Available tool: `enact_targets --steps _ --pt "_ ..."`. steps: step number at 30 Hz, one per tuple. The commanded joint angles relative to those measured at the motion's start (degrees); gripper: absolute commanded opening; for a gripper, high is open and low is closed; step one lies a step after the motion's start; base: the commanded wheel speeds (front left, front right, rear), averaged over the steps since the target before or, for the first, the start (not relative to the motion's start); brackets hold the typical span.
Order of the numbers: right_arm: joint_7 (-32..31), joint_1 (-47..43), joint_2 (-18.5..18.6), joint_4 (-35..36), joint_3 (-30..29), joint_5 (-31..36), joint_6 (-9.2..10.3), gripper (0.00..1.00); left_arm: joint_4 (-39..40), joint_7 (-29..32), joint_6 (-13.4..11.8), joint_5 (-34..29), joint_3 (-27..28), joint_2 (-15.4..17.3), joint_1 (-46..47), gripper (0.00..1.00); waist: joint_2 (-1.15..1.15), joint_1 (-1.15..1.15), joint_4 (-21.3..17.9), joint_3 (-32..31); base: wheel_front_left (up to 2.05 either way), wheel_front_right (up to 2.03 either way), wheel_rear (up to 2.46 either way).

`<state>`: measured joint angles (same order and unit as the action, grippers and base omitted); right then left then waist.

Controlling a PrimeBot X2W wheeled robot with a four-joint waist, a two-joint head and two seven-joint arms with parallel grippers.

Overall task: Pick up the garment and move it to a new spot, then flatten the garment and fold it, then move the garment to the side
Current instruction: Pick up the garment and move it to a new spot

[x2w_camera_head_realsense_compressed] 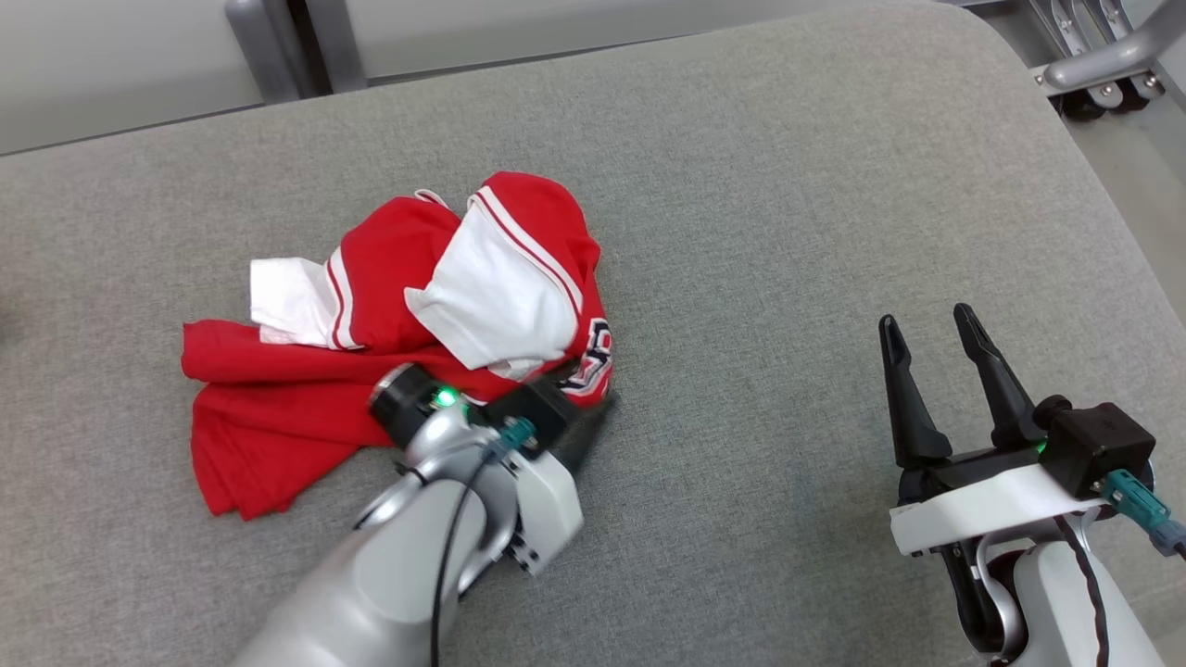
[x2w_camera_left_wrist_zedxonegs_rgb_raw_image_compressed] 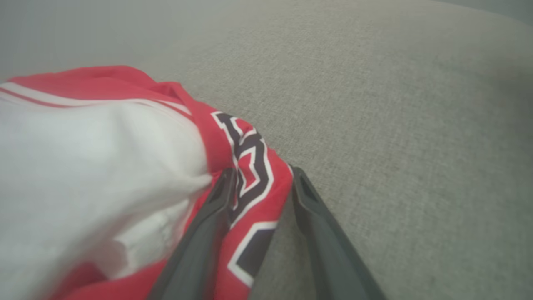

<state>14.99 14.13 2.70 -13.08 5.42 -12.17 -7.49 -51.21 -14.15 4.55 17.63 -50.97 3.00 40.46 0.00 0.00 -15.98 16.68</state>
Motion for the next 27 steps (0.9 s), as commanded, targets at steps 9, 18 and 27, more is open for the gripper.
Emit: enact_targets --steps 9,18,27 --pt "0.25 -0.81 0.35 -0.36 -0.48 1.08 -0.01 1.00 5.65 -0.29 -1.46 5.01 -6.94 0.05 -0.63 1.00 0.00 0.00 3.20 -3.17 0.00 0.00 0.00" --pt "0.25 -2.61 0.35 -1.22 1.59 0.89 -0.01 1.00 12.46 -1.11 -5.93 6.21 -2.37 2.26 -5.13 1.00 0.00 0.00 9.06 -7.70 0.00 0.00 0.00" --pt "0.25 0.45 0.38 -6.15 9.99 1.35 -0.01 1.00 23.45 -1.05 -10.16 6.55 4.75 8.39 -16.02 1.00 0.00 0.00 15.99 -10.70 0.00 0.00 0.00"
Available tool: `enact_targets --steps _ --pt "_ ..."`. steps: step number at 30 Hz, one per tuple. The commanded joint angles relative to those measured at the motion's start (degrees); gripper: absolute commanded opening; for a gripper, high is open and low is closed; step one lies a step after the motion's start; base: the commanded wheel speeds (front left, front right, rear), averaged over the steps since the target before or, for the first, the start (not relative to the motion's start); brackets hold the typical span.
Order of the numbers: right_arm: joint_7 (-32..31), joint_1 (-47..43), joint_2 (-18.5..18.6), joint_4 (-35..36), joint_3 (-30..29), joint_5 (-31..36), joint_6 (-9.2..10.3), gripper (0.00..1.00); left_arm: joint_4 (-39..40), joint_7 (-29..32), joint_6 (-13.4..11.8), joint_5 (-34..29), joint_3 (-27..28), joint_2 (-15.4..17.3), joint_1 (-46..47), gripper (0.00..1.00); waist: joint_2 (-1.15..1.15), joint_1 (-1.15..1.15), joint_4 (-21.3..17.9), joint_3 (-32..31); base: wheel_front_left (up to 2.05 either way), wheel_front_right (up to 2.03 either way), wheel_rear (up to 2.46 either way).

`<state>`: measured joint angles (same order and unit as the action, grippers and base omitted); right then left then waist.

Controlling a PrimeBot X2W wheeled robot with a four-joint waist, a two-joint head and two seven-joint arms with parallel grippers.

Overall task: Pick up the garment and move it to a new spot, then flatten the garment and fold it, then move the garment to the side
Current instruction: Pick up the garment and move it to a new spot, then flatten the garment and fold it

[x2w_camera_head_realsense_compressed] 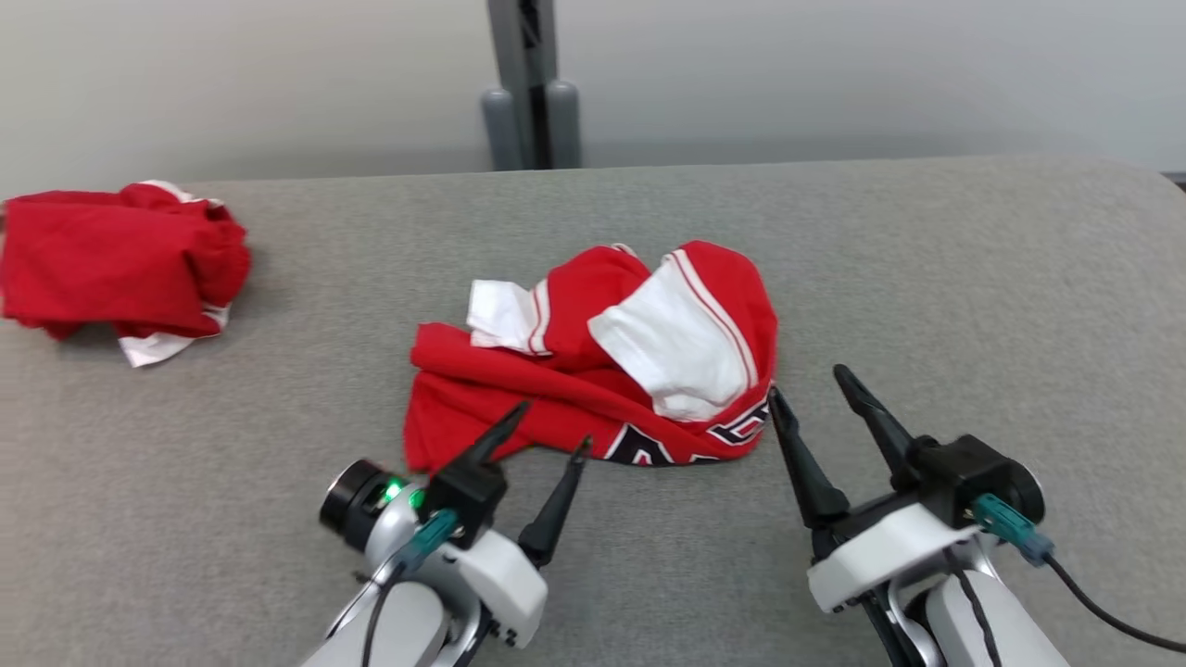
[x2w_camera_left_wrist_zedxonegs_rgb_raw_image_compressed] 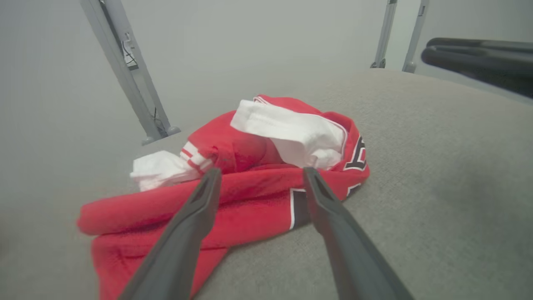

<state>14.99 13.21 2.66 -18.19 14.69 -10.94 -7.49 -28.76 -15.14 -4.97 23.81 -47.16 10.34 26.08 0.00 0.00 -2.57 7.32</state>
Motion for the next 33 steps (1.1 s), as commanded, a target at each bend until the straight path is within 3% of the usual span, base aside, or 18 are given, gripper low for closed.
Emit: enact_targets --steps 1,10,24,27,29,33 --pt "0.25 2.15 0.40 -1.94 1.65 -0.04 -0.01 1.00 1.96 -0.05 -0.99 0.49 1.82 1.56 -2.89 1.00 0.00 0.00 3.23 -1.51 0.00 0.00 0.00" --pt "0.25 12.51 0.43 -14.01 7.09 0.34 -0.01 1.00 9.13 -0.06 -3.15 1.14 7.69 3.51 -10.89 1.00 0.00 0.00 9.01 -1.21 0.00 0.00 0.00" --pt "-0.01 24.99 0.43 -34.10 8.03 2.09 -0.01 1.00 10.61 -0.06 -1.19 -1.75 9.56 1.17 -11.46 1.00 0.00 0.00 15.99 1.37 0.00 0.00 0.00" --pt "0.05 26.29 0.43 -36.50 7.21 2.51 -0.01 0.47 10.46 -0.06 -0.88 -2.17 10.12 0.78 -11.53 1.00 0.00 0.00 16.27 1.72 0.00 0.00 0.00" --pt "0.04 27.03 0.42 -38.03 6.92 2.66 -0.01 0.35 10.32 -0.06 -0.64 -2.31 10.52 0.53 -11.65 1.00 0.00 0.00 16.22 1.96 0.00 0.00 0.00" --pt "0.16 28.21 0.43 -38.99 5.67 2.56 -0.01 0.00 10.14 -0.06 -0.53 -2.82 11.40 0.25 -11.76 1.00 0.00 0.00 15.69 2.37 0.00 0.00 0.00"
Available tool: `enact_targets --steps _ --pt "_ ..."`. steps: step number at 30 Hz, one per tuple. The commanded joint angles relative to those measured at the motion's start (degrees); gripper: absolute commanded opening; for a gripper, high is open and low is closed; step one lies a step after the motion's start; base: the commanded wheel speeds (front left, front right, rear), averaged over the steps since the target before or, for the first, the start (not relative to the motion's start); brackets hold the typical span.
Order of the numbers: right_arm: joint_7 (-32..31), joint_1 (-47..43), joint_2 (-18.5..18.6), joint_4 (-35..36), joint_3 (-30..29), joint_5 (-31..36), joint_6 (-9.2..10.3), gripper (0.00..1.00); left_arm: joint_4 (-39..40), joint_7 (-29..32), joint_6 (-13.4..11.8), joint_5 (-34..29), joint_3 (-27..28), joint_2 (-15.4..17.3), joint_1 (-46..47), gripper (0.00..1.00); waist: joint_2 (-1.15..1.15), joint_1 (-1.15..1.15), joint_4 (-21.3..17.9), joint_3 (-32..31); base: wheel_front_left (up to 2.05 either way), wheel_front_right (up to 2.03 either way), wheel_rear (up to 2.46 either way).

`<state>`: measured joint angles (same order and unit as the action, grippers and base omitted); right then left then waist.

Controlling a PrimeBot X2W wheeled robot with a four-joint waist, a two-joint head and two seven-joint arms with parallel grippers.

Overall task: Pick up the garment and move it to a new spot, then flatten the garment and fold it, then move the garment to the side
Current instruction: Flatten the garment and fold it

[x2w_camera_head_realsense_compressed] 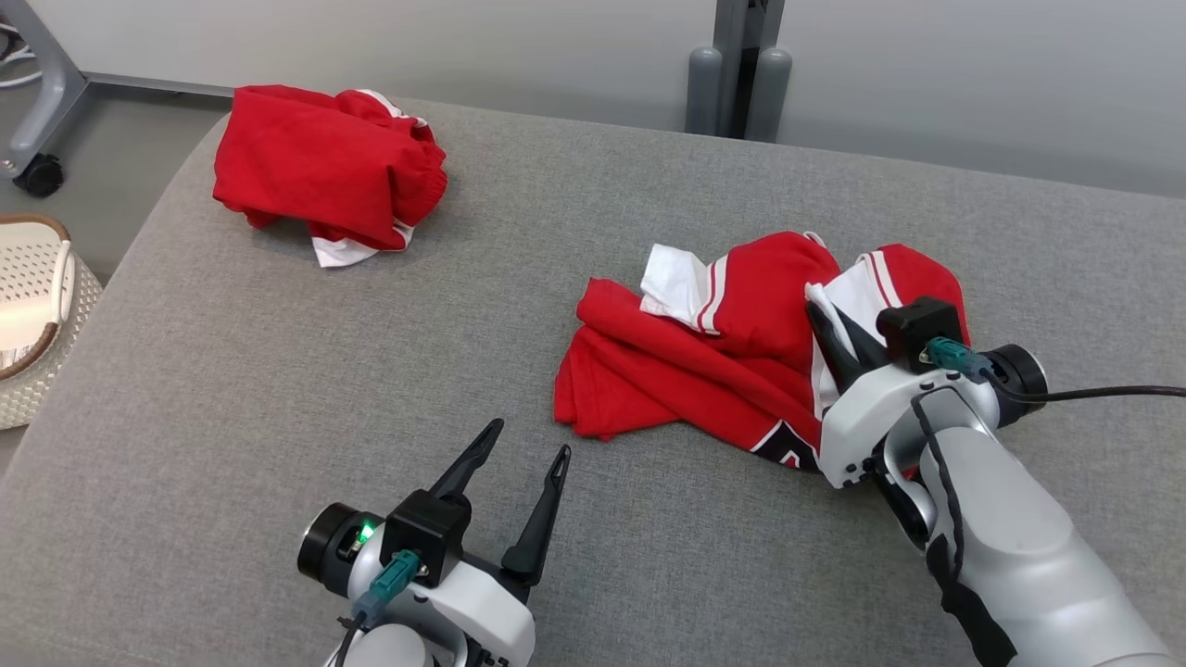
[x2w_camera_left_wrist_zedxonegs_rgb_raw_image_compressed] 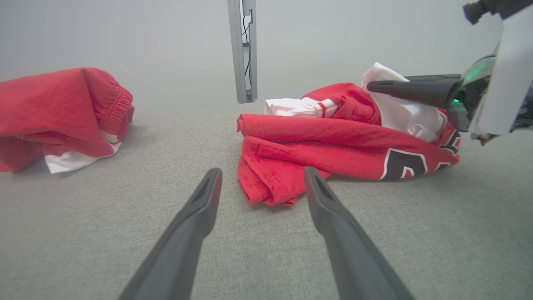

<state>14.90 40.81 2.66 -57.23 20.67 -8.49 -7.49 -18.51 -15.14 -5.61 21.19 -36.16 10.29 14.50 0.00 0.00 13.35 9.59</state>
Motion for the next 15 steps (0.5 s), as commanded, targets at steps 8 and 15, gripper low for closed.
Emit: enact_targets --steps 8,15 --pt "0.31 -4.86 0.43 10.79 -8.55 -3.91 -0.01 0.00 0.16 -0.06 0.54 -1.21 2.35 0.18 -1.16 1.00 0.00 0.00 -3.81 -0.19 0.00 0.00 0.00" --pt "0.32 -16.20 0.40 22.01 -17.95 -8.82 -0.01 0.00 0.90 -0.06 0.98 -2.18 4.02 0.74 -1.73 1.00 0.00 0.00 -8.23 -0.11 0.00 0.00 0.00"
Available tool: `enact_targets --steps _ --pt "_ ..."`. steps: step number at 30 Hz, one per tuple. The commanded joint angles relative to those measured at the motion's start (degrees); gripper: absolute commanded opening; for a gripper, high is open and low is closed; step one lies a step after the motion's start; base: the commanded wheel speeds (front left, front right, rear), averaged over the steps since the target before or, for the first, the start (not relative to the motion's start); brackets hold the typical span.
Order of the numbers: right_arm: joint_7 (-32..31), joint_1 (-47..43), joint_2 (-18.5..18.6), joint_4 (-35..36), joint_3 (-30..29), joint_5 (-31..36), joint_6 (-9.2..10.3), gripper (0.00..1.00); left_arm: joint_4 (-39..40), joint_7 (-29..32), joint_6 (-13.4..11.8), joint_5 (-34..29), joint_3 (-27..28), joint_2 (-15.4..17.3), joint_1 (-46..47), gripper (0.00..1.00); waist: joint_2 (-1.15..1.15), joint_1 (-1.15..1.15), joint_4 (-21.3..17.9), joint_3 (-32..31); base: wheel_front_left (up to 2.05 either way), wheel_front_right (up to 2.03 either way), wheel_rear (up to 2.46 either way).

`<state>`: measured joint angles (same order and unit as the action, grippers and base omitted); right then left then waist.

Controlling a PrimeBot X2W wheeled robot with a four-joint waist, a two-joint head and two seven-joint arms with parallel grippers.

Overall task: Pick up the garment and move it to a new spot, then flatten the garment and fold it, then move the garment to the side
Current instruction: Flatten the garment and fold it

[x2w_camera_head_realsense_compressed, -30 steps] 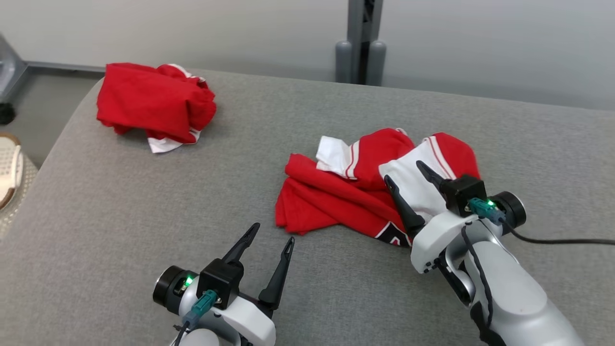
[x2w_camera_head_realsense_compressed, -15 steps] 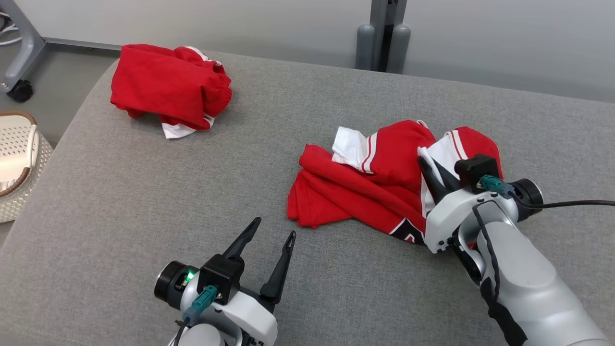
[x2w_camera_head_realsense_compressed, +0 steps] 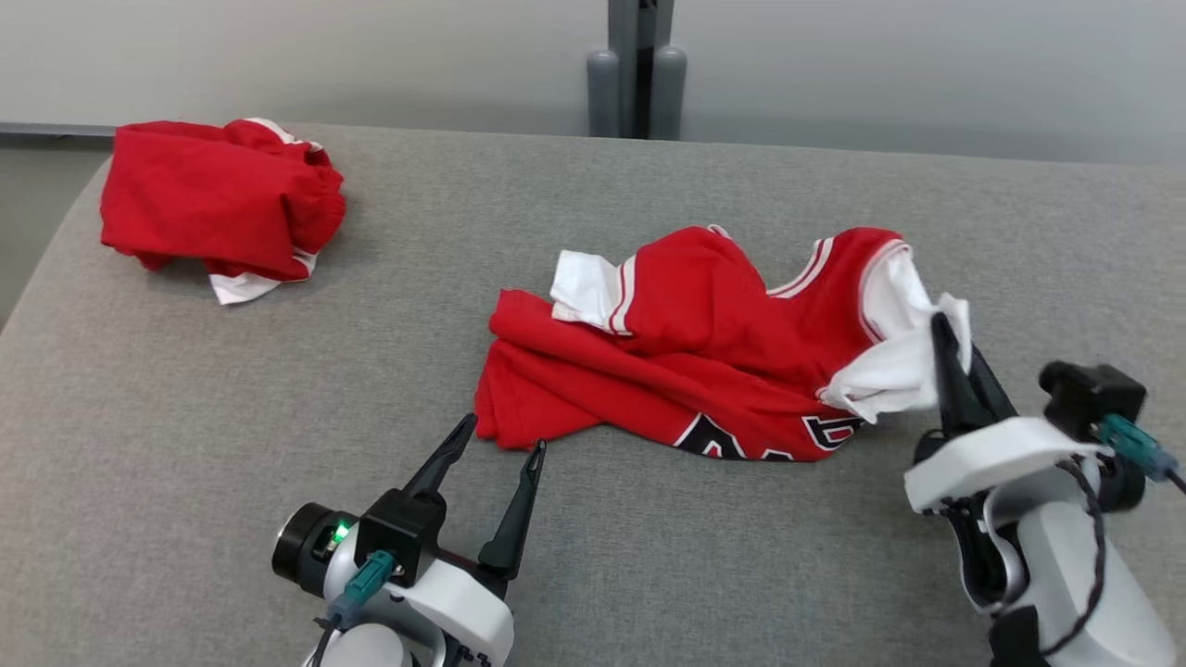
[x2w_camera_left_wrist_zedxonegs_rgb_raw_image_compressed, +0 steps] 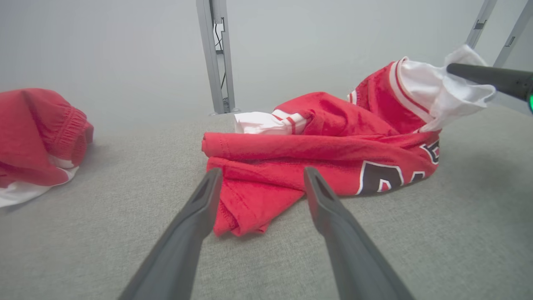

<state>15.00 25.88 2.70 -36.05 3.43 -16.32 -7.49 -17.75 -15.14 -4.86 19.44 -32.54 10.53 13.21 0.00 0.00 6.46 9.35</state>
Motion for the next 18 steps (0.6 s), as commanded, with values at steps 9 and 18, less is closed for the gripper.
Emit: enact_targets --steps 9,18 --pt "0.23 -9.53 0.40 5.03 -2.19 -14.40 -0.01 0.00 1.21 -0.06 0.60 -1.41 1.74 1.22 -0.82 1.00 0.00 0.00 -4.63 0.93 0.00 0.00 0.00" --pt "0.23 -12.09 0.35 5.34 -3.95 -17.60 -0.01 1.00 2.48 -0.06 0.30 -1.85 3.21 1.89 -1.70 1.00 0.00 0.00 -6.85 1.48 0.00 0.00 0.00"
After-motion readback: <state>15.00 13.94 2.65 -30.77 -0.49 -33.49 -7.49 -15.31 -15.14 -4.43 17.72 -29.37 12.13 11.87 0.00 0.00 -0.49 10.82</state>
